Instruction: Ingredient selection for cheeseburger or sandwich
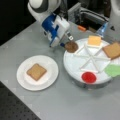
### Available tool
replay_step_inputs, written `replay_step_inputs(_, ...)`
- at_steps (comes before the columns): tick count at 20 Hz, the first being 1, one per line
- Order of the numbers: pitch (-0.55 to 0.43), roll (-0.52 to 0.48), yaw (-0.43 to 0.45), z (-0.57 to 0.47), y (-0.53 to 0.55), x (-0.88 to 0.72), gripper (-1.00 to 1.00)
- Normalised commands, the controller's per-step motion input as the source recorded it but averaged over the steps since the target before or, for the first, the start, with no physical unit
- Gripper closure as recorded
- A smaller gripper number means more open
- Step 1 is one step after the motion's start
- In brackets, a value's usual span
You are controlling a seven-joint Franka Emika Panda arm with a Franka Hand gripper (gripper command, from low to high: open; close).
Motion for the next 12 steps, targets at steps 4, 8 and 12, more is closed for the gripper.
replay_step_inputs(4,-0.115,0.239,0.103,-0.15,-0.19,0.27,-1.0)
replay_step_inputs(8,-0.107,0.23,0.099,-0.15,-0.21,0.28,-1.0)
replay_step_inputs(12,-0.107,0.223,0.099,-0.15,-0.21,0.28,-1.0)
